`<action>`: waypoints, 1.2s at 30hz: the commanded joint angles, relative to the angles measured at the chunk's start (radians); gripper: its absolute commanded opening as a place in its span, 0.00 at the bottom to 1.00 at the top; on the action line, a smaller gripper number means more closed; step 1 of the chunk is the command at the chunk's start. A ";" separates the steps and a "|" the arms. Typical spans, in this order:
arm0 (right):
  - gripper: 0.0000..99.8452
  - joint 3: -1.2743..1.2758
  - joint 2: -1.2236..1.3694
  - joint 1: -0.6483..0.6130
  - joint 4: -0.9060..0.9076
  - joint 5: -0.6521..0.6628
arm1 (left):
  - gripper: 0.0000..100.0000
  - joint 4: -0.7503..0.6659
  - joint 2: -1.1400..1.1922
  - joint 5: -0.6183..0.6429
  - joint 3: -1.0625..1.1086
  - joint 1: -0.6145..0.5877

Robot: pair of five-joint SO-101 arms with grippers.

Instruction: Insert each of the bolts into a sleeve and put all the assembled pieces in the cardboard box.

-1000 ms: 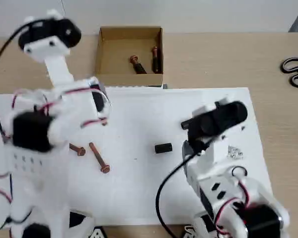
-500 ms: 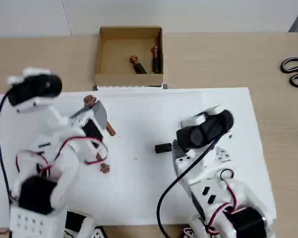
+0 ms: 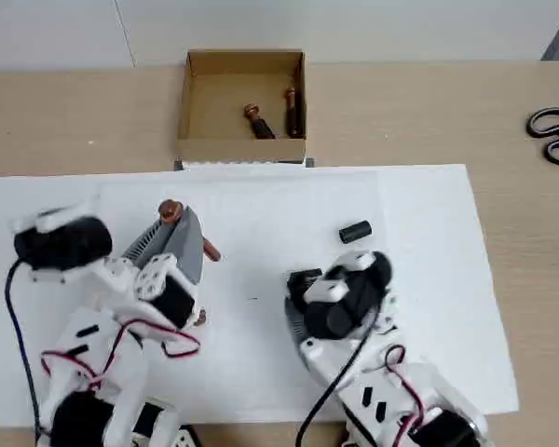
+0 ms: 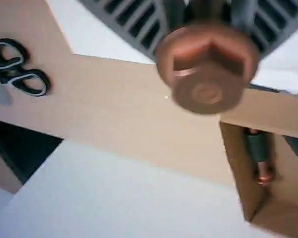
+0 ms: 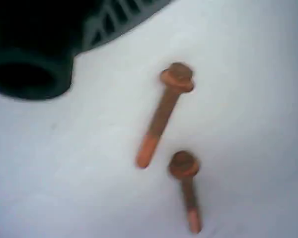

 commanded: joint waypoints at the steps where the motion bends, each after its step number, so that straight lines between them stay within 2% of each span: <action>1: 0.00 0.002 -0.008 -0.041 -0.025 0.012 | 0.01 -0.026 -0.101 -0.005 0.024 0.021; 5: 0.00 0.023 -0.007 -0.048 -0.025 0.029 | 0.01 -0.026 -0.215 -0.005 0.077 0.084; 12: 0.00 0.055 -0.007 -0.050 -0.099 0.098 | 0.01 -0.032 -0.213 0.009 0.116 0.213; 16: 0.00 0.063 -0.007 -0.133 -0.139 0.095 | 0.01 -0.028 -0.213 0.009 0.117 0.269; 20: 0.00 0.094 -0.007 -0.202 -0.148 0.094 | 0.01 -0.031 -0.213 0.009 0.117 0.275; 30: 0.00 0.114 -0.007 -0.196 -0.182 0.098 | 0.01 -0.026 -0.213 0.009 0.111 0.276; 36: 0.00 0.114 -0.007 -0.148 -0.180 0.097 | 0.01 -0.026 -0.213 0.009 0.110 0.276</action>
